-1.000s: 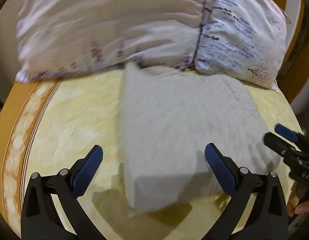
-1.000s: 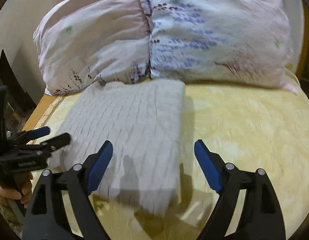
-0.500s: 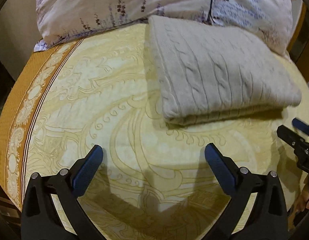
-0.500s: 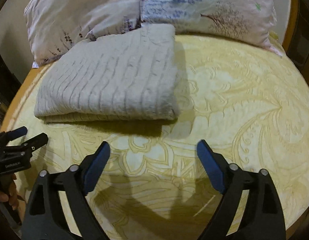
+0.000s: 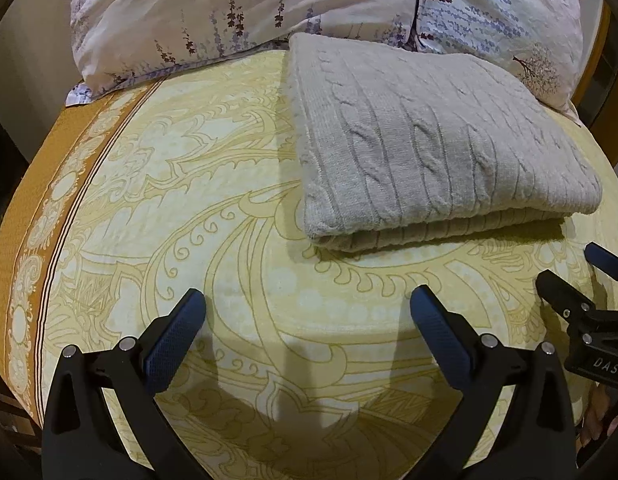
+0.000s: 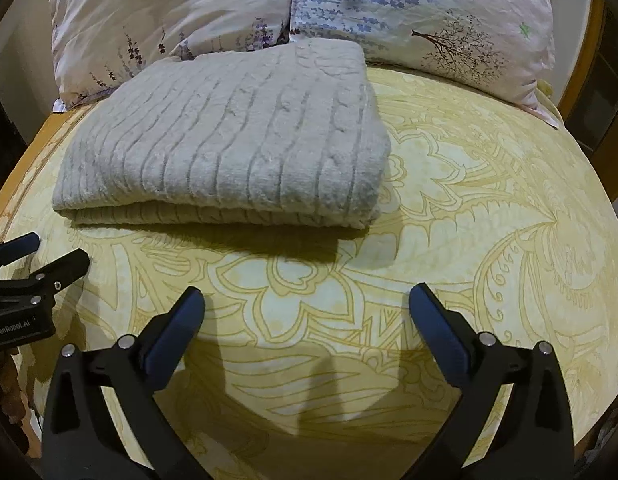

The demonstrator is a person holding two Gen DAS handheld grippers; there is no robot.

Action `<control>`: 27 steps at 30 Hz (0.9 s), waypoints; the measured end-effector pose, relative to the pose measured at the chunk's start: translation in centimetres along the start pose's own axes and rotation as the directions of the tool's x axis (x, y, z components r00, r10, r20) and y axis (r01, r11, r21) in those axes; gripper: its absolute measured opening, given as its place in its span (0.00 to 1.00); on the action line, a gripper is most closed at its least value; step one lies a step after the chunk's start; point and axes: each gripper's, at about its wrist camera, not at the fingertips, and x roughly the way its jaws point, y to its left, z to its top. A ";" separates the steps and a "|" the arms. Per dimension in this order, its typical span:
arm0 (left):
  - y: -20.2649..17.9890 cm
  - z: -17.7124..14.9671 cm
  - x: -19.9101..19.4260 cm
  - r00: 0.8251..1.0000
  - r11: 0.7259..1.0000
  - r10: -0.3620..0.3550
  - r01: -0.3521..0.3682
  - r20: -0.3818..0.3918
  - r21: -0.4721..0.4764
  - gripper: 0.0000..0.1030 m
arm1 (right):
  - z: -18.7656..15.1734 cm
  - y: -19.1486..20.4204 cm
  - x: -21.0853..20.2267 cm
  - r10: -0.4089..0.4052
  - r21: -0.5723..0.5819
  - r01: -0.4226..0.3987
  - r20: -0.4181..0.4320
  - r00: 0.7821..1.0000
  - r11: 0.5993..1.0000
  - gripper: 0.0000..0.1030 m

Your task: Fold small clothes

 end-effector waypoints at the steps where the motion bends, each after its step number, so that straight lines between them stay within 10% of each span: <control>1: 0.0 0.0 0.0 1.000 1.000 0.001 -0.001 0.002 -0.002 0.99 | 0.0 0.0 0.0 -0.001 0.001 0.001 0.001 1.000 1.000 0.98; 27: 0.1 0.1 -0.1 1.000 1.000 -0.003 0.003 -0.002 0.000 0.99 | -0.1 -0.1 0.0 -0.008 0.010 0.008 0.010 1.000 1.000 0.98</control>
